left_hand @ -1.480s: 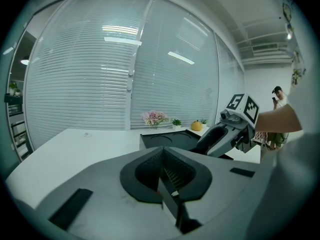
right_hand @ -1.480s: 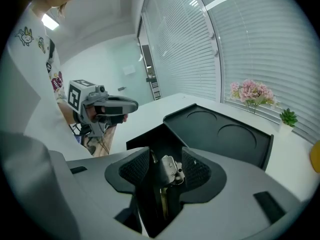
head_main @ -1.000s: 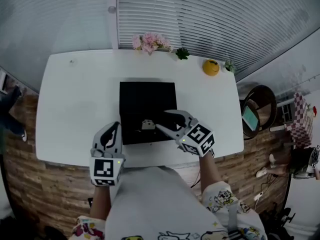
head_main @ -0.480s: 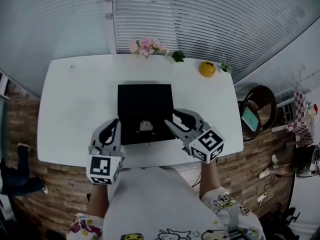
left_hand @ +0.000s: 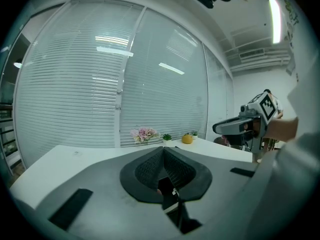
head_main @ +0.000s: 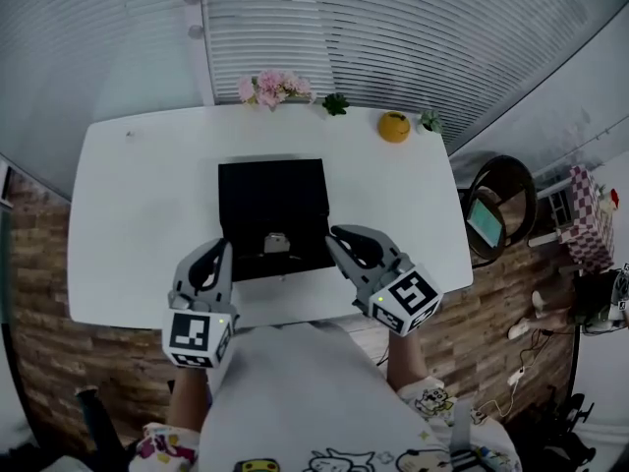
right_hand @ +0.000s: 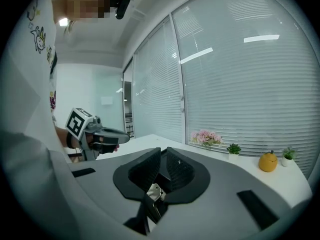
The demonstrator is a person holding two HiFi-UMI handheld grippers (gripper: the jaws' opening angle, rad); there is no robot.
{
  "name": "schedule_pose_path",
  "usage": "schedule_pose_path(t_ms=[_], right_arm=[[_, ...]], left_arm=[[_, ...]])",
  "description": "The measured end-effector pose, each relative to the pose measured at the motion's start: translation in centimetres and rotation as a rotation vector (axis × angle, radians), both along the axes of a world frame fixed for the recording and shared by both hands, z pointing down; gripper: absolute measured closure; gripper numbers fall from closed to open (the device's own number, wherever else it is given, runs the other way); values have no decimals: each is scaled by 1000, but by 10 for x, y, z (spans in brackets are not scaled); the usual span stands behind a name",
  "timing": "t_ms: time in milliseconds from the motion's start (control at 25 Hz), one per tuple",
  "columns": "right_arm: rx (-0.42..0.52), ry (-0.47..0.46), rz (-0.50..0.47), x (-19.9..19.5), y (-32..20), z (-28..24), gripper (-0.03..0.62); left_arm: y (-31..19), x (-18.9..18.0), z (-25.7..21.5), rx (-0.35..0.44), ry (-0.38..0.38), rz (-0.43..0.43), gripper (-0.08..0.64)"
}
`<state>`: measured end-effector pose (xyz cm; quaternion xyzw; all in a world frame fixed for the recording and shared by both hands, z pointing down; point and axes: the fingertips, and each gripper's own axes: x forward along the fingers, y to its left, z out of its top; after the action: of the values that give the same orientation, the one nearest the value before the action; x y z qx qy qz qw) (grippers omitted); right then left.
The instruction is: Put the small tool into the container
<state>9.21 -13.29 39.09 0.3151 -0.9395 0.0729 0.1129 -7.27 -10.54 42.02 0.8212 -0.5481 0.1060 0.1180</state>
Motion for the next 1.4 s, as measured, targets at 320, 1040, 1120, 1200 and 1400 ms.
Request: schedule_pose_path(t_ms=[320,1040,1120,1200,1400], right_arm=[[3,-38,106,19,8,5,592],[-17,-56,152,23,1,17,592],[-19,-60,153,23,0,17,592],[-19,-64,154,23,-2,17,592],[-17,-63,162,24,-5,16,593]], left_arm=[[1,6,-2,32,4,0,555],[-1,8,5,13,19,-14,555],[-1,7,7,13,20,-17,555],[-2,5,8,13,21,-21,555],[-3,4,8,10,10,-18,555]])
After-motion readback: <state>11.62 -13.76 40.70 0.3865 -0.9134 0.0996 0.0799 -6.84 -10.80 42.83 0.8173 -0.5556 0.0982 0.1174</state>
